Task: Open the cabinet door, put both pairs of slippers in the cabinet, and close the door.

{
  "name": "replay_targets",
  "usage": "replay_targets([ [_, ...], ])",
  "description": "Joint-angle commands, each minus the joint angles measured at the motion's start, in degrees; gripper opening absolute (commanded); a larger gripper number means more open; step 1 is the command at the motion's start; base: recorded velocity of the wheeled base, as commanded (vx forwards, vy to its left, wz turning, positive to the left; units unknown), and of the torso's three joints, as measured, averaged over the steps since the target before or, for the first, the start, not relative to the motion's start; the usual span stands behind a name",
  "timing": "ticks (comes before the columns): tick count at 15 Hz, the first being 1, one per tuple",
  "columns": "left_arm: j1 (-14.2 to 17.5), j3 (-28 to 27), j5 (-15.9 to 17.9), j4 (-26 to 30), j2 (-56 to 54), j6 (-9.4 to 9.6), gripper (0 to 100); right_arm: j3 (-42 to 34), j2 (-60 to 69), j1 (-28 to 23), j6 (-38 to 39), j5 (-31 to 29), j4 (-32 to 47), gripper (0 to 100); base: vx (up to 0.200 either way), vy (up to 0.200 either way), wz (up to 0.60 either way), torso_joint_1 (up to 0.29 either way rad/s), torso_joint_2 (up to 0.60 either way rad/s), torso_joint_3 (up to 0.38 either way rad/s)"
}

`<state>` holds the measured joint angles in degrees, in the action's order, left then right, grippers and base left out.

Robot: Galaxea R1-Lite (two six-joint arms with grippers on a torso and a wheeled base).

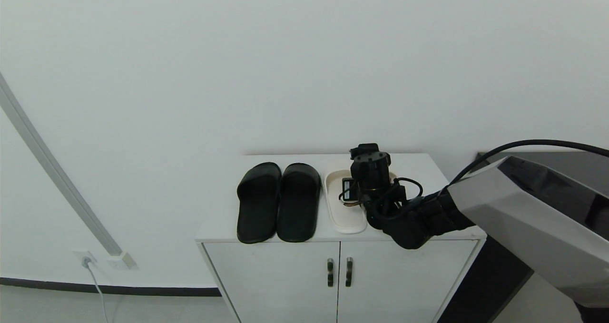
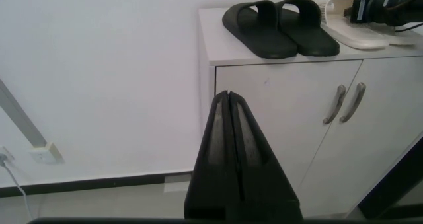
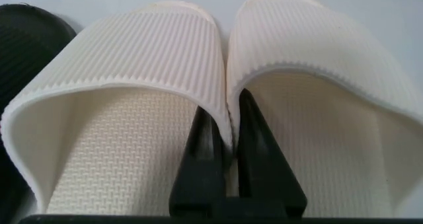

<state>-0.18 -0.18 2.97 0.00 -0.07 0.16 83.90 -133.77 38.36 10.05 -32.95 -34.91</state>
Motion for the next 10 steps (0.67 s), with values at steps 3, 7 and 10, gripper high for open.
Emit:
replay_targets([
  [3, 0.01, 0.01, 0.01, 0.0, 0.07, -0.07, 0, -2.25, 2.9, 0.04, -0.73, -0.1, -0.24, 0, 0.0, 0.0, 0.0, 0.0, 0.0, 0.0],
  [7, 0.01, 0.01, -0.07, 0.0, 0.07, 0.02, 0, -12.97, 13.53, 0.22, -2.31, -0.1, -1.56, 0, 0.0, 0.0, 0.0, 0.0, 0.0, 0.0],
  [10, 0.01, 0.01, -0.07, 0.0, 0.07, 0.02, 0, -24.83, 24.78, 1.19, -3.89, 4.65, -3.05, 0, 0.0, 0.0, 0.0, 0.0, 0.0, 0.0],
])
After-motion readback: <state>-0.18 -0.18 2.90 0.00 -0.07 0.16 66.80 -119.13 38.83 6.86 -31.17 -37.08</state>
